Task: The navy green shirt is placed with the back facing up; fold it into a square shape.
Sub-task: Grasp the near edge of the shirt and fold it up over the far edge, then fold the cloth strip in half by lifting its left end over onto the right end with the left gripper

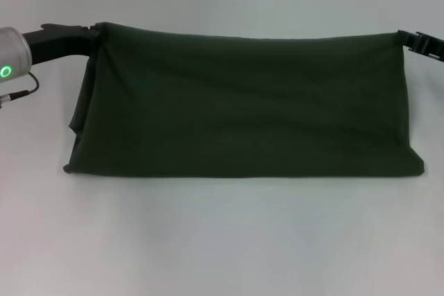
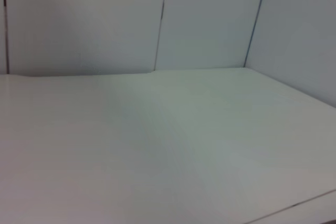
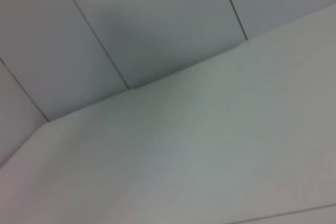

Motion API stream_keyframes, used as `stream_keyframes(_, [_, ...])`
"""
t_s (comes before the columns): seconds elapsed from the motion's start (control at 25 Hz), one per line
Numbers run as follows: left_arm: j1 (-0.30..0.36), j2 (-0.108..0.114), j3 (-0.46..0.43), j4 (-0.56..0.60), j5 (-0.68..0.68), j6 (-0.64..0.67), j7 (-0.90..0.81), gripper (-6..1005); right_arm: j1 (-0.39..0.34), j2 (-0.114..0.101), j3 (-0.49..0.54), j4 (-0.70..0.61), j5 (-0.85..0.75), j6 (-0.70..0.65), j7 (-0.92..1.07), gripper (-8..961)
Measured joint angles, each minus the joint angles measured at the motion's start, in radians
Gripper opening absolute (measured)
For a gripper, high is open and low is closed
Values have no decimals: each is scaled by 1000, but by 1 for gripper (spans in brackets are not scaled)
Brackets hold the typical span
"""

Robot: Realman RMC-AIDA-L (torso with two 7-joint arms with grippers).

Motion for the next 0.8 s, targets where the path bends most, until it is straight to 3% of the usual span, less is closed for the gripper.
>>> stream_keyframes(0.24, [-1, -29, 0, 2, 0, -85, 1, 94, 18, 25, -46, 12, 0, 86, -26, 181])
stream_keyframes(0.4, [2, -36, -2, -1, -16, -141, 1, 135, 35, 45, -52, 12, 0, 169, -53, 187])
stream_keyframes(0.52, [5, -43, -1, 0, -26, -174, -1, 165, 46, 56, -56, 12, 0, 216, -65, 305])
stream_keyframes(0.68, [27, -50, -3, 29, -51, -155, -12, 318, 45, 57, -58, 4, 2, 196, -61, 445])
stream_keyframes(0.8, [54, -53, 0, 67, -80, -79, -33, 451, 19, 45, -59, -2, 40, 102, -57, 510])
